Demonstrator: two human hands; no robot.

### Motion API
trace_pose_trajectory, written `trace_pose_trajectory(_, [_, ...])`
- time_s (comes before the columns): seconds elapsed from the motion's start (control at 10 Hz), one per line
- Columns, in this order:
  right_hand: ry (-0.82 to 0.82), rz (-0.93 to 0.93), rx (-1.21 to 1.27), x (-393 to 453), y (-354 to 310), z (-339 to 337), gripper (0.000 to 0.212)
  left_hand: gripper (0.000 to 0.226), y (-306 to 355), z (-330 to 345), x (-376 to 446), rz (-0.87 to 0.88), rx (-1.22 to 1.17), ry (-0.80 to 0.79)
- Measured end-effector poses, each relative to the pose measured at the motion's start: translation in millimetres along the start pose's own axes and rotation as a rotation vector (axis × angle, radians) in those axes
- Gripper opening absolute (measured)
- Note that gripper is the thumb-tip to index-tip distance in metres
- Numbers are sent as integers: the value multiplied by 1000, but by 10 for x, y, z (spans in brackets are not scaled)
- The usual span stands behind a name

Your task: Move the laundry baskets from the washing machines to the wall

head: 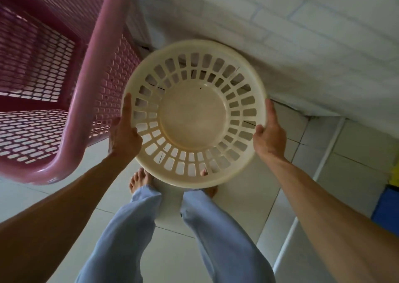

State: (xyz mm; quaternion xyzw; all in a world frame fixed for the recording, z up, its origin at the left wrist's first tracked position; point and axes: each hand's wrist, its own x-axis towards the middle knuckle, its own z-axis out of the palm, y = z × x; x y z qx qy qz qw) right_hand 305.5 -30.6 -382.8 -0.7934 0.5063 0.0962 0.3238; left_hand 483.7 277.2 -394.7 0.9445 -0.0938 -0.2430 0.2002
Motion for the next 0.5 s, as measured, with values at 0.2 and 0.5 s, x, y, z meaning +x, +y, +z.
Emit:
trace_pose_trajectory(0.2, [-83,56,-130,-43,-67,-69,86,101,118,-102,-12,0,-7,-77])
trace_pose_trajectory(0.5, [-164,145,-118,-708,-586,-403,45,80,594,-764,-611,-65,-154,-245])
